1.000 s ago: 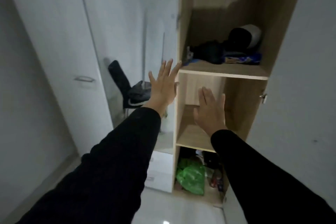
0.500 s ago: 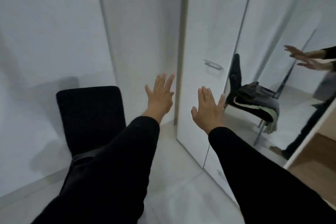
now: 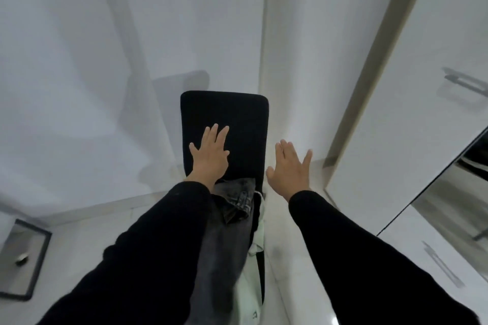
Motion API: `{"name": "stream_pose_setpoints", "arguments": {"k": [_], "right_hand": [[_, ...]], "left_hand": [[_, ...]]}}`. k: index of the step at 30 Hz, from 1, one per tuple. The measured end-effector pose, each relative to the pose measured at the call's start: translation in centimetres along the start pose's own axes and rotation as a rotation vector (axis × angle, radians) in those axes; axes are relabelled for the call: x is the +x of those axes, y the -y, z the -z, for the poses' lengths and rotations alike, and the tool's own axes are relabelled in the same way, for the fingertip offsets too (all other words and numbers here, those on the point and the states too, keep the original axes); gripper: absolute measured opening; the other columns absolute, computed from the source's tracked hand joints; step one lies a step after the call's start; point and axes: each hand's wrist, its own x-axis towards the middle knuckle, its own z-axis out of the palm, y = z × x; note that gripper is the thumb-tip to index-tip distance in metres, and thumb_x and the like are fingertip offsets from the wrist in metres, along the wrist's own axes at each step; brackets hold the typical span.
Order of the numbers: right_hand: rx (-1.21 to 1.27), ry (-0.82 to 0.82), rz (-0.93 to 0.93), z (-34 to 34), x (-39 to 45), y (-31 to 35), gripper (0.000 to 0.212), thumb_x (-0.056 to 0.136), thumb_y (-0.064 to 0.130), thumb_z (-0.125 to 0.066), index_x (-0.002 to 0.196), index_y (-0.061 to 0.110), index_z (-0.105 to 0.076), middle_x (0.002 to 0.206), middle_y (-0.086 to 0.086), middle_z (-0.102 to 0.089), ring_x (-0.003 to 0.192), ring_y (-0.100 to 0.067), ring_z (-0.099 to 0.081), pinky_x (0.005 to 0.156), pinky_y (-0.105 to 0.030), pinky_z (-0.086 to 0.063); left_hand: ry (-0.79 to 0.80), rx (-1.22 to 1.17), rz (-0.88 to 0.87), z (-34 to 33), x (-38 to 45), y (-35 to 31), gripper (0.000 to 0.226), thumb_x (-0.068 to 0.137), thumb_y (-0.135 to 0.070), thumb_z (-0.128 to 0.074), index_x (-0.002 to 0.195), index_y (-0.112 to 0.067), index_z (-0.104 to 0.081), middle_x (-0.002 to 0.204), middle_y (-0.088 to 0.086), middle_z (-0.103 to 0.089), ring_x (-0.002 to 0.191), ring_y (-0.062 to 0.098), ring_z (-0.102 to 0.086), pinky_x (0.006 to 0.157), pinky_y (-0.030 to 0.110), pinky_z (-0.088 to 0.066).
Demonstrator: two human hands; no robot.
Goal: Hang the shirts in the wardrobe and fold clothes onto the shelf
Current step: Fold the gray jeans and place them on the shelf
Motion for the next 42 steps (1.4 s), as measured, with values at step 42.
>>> {"name": "stream_pose_setpoints", "arguments": {"k": [42], "right_hand": [[0.484,0.484,-0.353,-23.3,11.2,3.7,0.079,0.090,0.027,-0.050,0.152,0.024,-0.002,0.141,-0.024,-0.036,0.122,-0.040,-0.044,0.099,-0.047,-0.039]], "left_hand": [[-0.109,-1.090,0.944,-14.2,14.3,8.1,0.029,0.089,0.006,-0.047,0.115,-0.008,-0.048,0.110,0.007,-0.041,0.098,0.029,-0.057,0.062,0.032,-0.060]]}}
